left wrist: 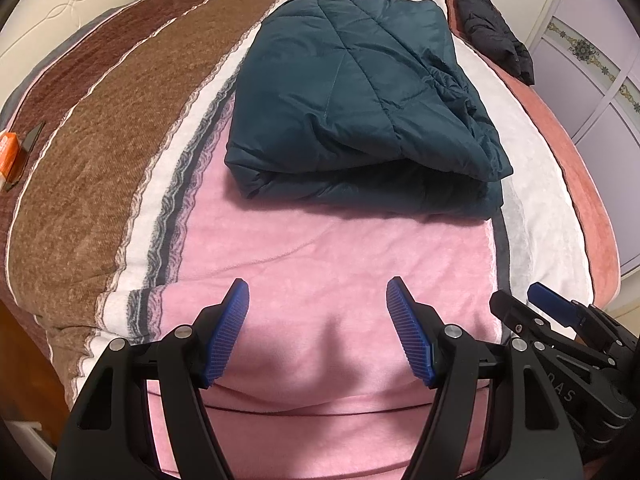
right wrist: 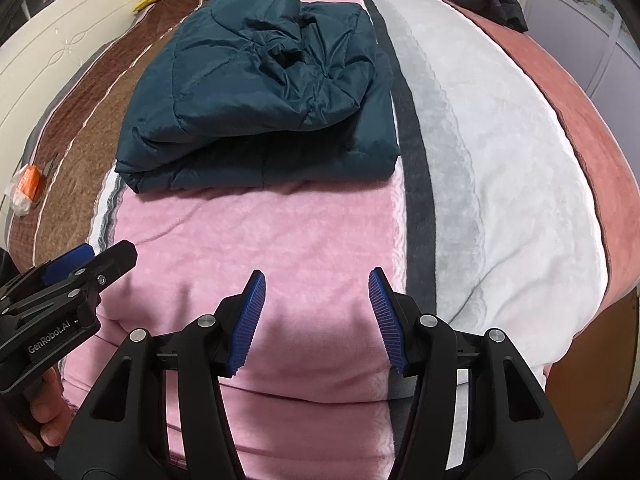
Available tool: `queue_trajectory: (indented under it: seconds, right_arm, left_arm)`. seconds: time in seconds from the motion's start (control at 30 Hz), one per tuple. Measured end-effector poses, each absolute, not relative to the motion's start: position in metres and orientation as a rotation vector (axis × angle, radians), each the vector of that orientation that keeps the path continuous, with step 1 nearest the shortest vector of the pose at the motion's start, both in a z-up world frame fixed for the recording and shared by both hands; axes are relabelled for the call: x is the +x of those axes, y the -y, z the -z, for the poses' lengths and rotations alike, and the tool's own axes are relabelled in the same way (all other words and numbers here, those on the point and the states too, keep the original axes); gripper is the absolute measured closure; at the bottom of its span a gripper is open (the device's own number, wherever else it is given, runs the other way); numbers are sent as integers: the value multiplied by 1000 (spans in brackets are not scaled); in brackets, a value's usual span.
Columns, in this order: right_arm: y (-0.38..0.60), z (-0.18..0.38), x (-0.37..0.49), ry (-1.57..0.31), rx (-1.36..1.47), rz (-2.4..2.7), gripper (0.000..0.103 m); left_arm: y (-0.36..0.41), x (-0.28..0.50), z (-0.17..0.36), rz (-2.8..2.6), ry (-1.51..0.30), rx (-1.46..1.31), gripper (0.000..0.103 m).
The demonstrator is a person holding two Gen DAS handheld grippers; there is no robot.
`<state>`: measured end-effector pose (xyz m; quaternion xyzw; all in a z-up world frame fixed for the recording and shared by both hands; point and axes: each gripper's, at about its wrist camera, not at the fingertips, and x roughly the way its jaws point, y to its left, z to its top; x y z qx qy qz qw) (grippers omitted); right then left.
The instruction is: Fold large clothes
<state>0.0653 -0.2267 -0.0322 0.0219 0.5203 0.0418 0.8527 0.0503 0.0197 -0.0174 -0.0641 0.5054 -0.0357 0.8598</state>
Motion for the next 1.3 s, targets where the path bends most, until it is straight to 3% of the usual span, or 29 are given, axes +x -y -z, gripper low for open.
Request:
queue_trajectory:
  seconds: [1.3]
  right_arm:
    - [230,38,66,-1115,72,-86,49]
  left_arm:
    - [-18,51,18,73,-1065,-127,35]
